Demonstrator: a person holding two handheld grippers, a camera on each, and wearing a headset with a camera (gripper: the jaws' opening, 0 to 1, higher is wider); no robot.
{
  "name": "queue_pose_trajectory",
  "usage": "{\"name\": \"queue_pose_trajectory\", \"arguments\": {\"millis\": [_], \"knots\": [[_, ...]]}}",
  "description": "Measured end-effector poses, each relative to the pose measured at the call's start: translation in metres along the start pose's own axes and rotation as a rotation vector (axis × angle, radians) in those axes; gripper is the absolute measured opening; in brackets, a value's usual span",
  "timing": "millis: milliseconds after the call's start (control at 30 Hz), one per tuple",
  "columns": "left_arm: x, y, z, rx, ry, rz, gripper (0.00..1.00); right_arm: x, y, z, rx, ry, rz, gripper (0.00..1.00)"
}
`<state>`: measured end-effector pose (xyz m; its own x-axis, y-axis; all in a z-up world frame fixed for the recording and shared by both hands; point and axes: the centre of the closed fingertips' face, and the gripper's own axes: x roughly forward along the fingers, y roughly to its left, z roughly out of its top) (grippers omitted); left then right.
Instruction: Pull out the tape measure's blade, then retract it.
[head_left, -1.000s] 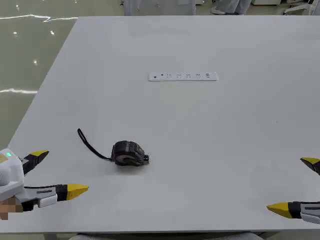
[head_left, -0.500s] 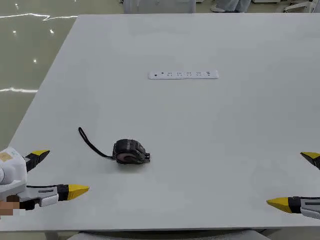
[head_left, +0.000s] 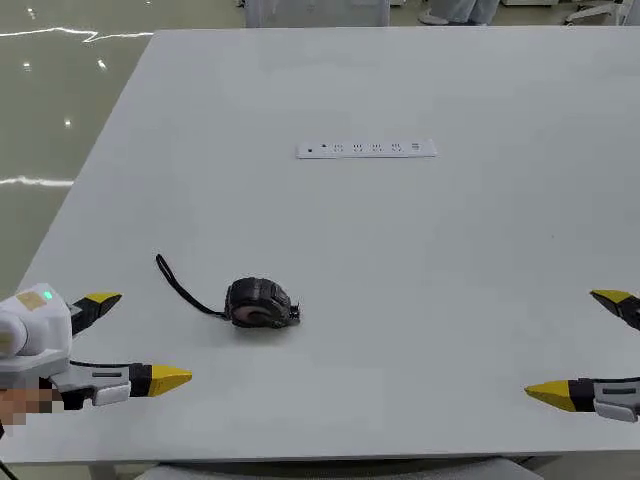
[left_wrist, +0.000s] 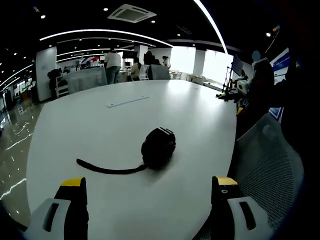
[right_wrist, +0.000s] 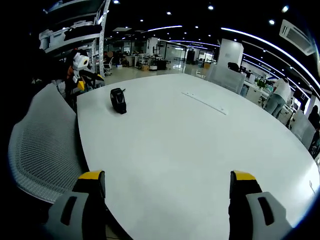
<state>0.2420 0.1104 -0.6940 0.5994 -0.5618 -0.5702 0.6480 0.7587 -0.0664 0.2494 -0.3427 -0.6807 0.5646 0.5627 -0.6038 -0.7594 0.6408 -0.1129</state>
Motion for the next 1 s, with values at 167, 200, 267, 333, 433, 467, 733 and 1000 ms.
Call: {"name": "queue_pose_trajectory", "arguments": {"millis": [167,200,267,333,433,467,733,1000], "knots": [[0.01,0.002,0.017,0.118,0.033,-0.01,1.0,0.012,0.004,0.018,-0.055,-0.005,0.044,1.0],[0.012,0.002,0.019,0.119,0.038,-0.014,1.0,0.014,0.005,0.021,-0.063,-0.005,0.05,1.0],[0.017,0.001,0.027,0.151,0.05,-0.031,0.99,0.019,0.007,0.031,-0.069,-0.012,0.061,1.0],[0.02,0.002,0.031,0.18,0.065,-0.035,0.97,0.022,0.007,0.04,-0.072,-0.032,0.068,1.0],[0.021,0.001,0.031,0.182,0.07,-0.036,0.95,0.023,0.008,0.042,-0.071,-0.036,0.07,1.0],[0.026,0.0,0.035,0.202,0.085,-0.052,0.95,0.027,0.009,0.048,-0.071,-0.042,0.078,1.0],[0.055,-0.019,0.047,0.325,0.186,-0.164,0.89,0.049,0.016,0.066,-0.07,-0.05,0.121,1.0],[0.085,-0.042,0.042,0.366,0.316,-0.318,0.86,0.078,0.049,0.07,-0.142,-0.017,0.219,1.0]]}}
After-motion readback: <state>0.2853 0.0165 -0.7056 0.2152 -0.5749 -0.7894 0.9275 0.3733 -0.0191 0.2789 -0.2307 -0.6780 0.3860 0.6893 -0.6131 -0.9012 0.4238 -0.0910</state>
